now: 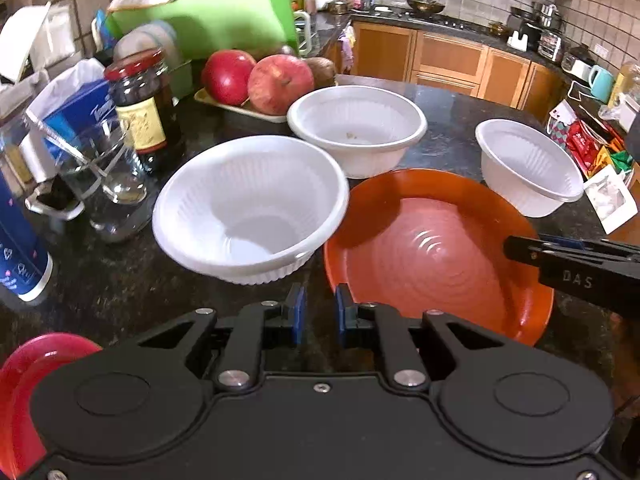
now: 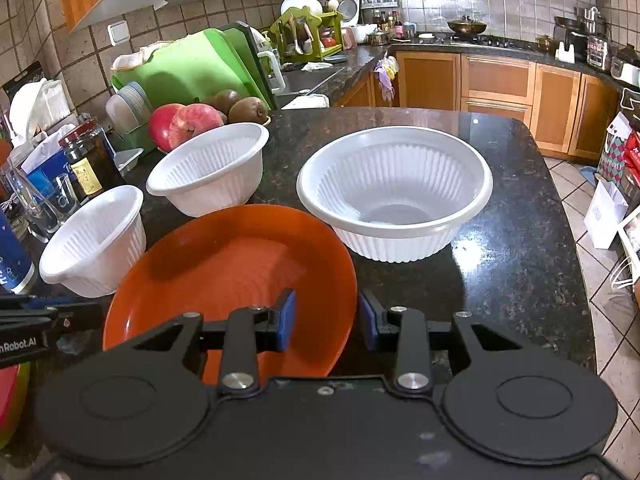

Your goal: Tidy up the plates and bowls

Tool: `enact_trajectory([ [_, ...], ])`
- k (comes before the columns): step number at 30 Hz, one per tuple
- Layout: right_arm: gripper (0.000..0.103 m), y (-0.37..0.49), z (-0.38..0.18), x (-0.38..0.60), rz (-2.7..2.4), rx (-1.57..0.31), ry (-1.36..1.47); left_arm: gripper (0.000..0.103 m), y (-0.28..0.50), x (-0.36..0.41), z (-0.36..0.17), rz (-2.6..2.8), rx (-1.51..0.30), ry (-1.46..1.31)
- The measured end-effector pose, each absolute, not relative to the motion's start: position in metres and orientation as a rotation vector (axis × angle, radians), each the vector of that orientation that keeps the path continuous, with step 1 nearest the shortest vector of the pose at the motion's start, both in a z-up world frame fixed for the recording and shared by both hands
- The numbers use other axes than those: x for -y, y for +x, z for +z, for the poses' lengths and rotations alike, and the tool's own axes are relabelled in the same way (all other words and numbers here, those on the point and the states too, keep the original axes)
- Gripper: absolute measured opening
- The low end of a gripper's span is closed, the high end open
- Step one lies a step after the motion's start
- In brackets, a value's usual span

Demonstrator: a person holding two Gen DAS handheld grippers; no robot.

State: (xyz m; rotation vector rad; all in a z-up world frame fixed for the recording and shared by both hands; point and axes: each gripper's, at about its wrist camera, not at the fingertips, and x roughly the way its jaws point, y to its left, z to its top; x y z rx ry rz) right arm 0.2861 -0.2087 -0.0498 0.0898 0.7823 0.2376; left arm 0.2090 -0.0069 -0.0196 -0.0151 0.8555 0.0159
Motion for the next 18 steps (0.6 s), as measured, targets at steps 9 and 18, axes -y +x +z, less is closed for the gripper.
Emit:
enact_trajectory([
  [9,0.037,0.291,-0.053,0.205,0.243,-0.784,0.078,0.022,0.222,0.009,-0.028,-0.026,-0.889,-0.018],
  [18,0.033,0.297,-0.056,0.204,0.236,-0.787,0.07,0.022,0.237,0.015,-0.034,0.006,-0.893,-0.001],
])
